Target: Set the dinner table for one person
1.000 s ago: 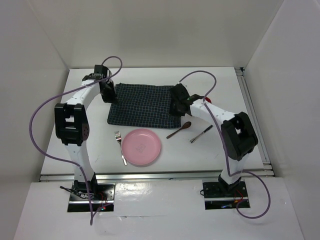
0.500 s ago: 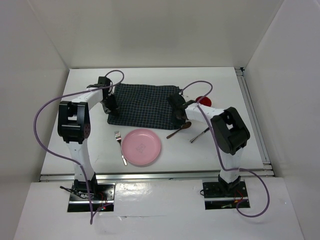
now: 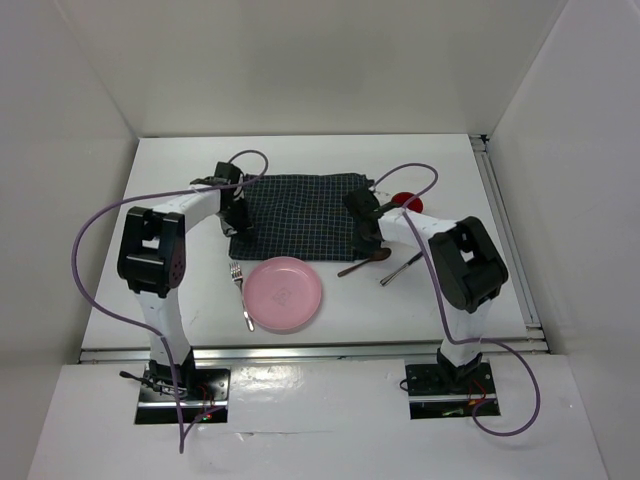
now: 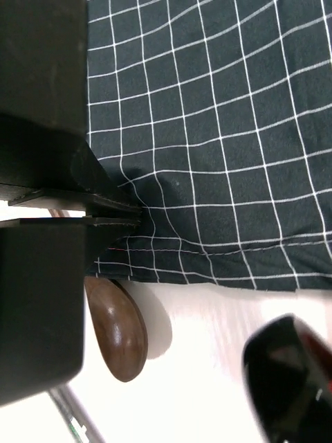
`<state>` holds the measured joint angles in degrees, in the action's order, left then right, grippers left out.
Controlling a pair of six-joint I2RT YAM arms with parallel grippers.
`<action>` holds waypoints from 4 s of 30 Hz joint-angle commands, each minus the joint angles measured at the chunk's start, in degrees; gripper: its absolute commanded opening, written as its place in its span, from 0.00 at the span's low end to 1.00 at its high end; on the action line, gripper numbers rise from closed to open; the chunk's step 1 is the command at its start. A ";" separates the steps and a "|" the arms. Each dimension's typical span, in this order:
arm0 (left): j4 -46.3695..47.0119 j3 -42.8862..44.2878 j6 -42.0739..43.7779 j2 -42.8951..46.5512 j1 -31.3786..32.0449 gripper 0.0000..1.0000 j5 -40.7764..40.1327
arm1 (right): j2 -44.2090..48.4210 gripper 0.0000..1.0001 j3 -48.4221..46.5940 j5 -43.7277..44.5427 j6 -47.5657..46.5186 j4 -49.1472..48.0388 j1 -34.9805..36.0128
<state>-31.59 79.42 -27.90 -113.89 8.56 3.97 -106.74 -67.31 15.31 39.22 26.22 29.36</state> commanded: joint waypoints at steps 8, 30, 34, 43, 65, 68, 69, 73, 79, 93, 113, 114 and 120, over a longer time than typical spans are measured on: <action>-6.89 3.28 -0.58 4.55 1.37 0.00 -2.46 | 10.49 0.14 -5.99 -0.37 -2.22 6.83 2.09; -5.59 -4.96 -3.92 30.73 1.37 0.39 -4.06 | 8.83 0.71 10.71 -27.88 1.73 -11.19 16.77; -5.58 -5.68 -4.44 31.53 1.37 0.39 -4.05 | 7.43 0.56 10.71 -27.36 1.73 -13.20 17.30; -7.69 -5.15 -3.21 32.15 1.37 0.37 -7.48 | 12.40 0.00 3.59 -19.72 0.68 1.36 17.83; -6.73 -17.54 -5.23 38.38 -1.17 0.39 -4.94 | -15.51 0.00 -34.73 -16.72 -4.24 7.53 -3.61; -6.73 -19.12 -5.76 38.39 -1.17 0.39 -3.88 | -16.04 0.00 -32.11 -16.72 -3.19 7.01 -4.13; -6.73 -19.99 -5.76 38.91 -1.17 0.39 -3.88 | -16.04 0.00 -31.14 -16.72 -3.19 7.01 -4.14; -5.50 -22.72 -7.87 39.53 -0.57 0.51 -2.65 | -14.90 0.23 -27.27 -18.81 -1.43 4.20 -5.37; -3.13 -28.17 -12.35 40.15 2.43 0.62 -3.70 | -10.69 0.79 -27.88 -19.44 -3.18 3.67 -5.37; 7.41 -40.83 -20.61 36.64 5.59 0.45 -4.23 | 8.12 0.80 -17.77 -17.34 -3.71 3.05 -5.90; -9.08 -17.21 -6.05 31.73 7.18 0.00 -8.89 | 18.66 0.81 -12.59 -15.58 -9.07 6.91 -11.00; -9.62 -12.49 -5.07 29.62 7.18 0.00 -8.89 | 19.28 0.82 -12.06 -15.57 -9.60 6.92 -12.56; -11.55 3.62 0.47 8.56 7.18 0.00 -11.44 | 25.25 0.82 -9.16 -15.57 -11.36 10.33 -16.00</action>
<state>-39.90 79.13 -32.77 -96.97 15.53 -6.33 -86.02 -77.65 -1.04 30.22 33.85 14.61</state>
